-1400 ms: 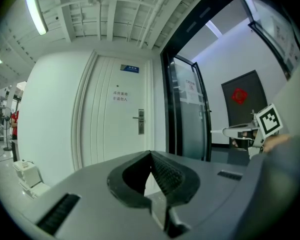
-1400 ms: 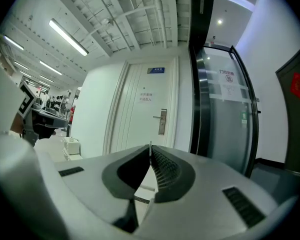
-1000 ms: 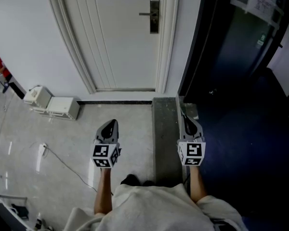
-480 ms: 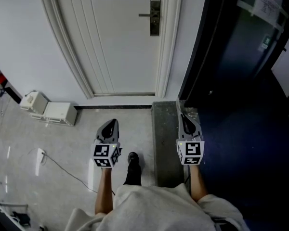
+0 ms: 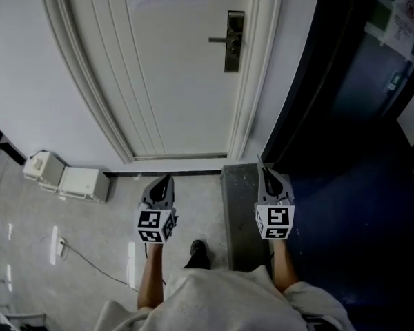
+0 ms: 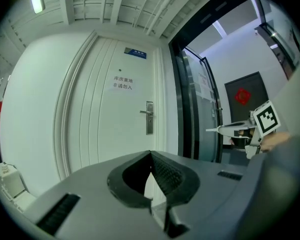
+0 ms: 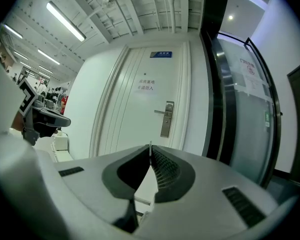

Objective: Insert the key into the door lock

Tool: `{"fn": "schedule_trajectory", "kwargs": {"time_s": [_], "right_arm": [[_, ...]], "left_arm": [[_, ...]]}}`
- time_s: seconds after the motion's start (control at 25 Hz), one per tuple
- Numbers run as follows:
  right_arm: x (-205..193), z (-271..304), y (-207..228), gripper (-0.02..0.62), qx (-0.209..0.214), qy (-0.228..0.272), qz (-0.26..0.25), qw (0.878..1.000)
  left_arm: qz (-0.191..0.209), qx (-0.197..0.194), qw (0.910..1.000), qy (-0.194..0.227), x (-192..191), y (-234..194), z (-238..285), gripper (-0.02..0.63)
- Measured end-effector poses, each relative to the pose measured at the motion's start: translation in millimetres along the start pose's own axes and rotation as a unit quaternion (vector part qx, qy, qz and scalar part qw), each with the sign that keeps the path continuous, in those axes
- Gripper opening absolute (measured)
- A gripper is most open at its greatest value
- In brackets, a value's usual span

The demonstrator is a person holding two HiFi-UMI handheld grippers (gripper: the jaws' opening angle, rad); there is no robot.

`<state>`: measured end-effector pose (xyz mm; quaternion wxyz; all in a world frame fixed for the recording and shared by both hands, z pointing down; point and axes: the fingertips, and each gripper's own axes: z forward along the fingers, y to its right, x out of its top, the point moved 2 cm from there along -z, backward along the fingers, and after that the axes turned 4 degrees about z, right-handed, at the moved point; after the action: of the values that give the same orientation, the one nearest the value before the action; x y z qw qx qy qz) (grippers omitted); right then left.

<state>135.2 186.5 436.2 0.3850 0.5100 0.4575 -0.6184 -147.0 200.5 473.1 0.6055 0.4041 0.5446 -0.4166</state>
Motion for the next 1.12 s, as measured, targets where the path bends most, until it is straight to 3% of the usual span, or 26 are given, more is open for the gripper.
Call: {"fn": "schedule_trajectory", "kwargs": {"time_s": [0.56, 1.12], "right_arm": [[36, 163, -10, 0.031, -0.016, 0.005, -0.011, 1.0], [14, 232, 8, 0.029, -0.023, -0.018, -0.008, 1.0]], "left_arm": [[0.004, -0.03, 0.9994, 0.015, 27, -105, 138, 0.017], [0.007, -0.058, 0.9983, -0.006, 13, -121, 218, 0.017]]}}
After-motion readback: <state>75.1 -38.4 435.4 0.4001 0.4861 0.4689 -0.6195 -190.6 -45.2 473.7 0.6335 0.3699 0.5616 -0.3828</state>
